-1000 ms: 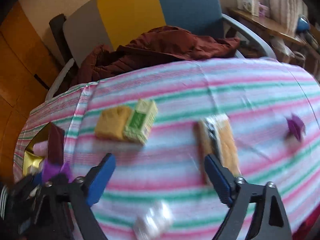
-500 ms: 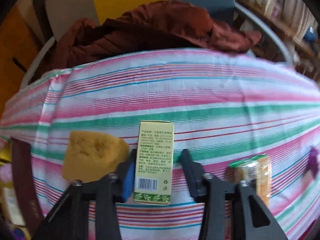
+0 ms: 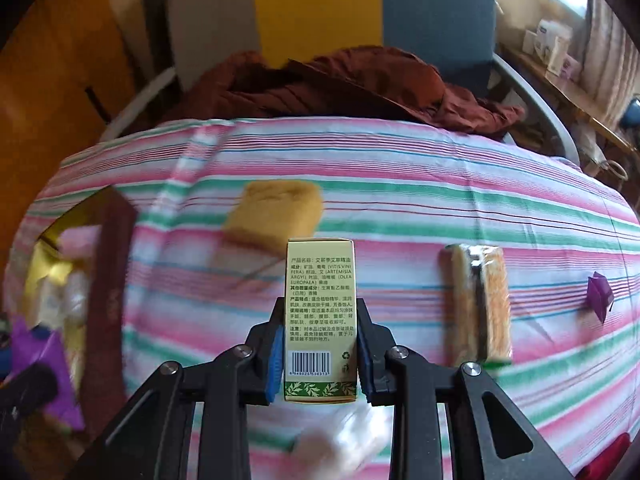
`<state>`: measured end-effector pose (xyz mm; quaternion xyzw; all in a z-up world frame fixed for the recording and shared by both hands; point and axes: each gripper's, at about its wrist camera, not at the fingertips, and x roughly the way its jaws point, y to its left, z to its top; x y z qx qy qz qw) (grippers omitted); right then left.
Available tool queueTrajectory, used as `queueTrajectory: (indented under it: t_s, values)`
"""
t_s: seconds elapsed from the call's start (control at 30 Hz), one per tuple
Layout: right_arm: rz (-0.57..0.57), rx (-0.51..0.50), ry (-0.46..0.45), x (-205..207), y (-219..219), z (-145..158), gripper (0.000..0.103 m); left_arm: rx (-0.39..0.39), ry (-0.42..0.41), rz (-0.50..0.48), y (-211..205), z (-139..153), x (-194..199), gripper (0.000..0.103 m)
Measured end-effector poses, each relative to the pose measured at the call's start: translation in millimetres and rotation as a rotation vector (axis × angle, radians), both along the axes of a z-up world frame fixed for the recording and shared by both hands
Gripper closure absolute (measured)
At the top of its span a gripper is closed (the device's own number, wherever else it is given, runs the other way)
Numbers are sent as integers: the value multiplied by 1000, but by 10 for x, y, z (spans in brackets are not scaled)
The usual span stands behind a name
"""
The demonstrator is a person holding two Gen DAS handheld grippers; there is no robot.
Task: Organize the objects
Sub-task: 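Carry the purple packet toward the tray with the left tool while the right tool grasps the green box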
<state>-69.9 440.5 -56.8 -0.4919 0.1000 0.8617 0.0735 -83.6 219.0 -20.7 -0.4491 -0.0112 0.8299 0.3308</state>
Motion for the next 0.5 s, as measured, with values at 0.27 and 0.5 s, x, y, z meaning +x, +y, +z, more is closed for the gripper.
queueTrajectory:
  t_s: [0.27, 0.5]
  values:
    - [133, -44, 80, 187, -732, 245, 73, 33, 31, 134, -786, 155, 99, 61]
    - [273, -67, 120, 125, -1479, 361, 73, 62, 58, 275, -1579, 168, 163, 61]
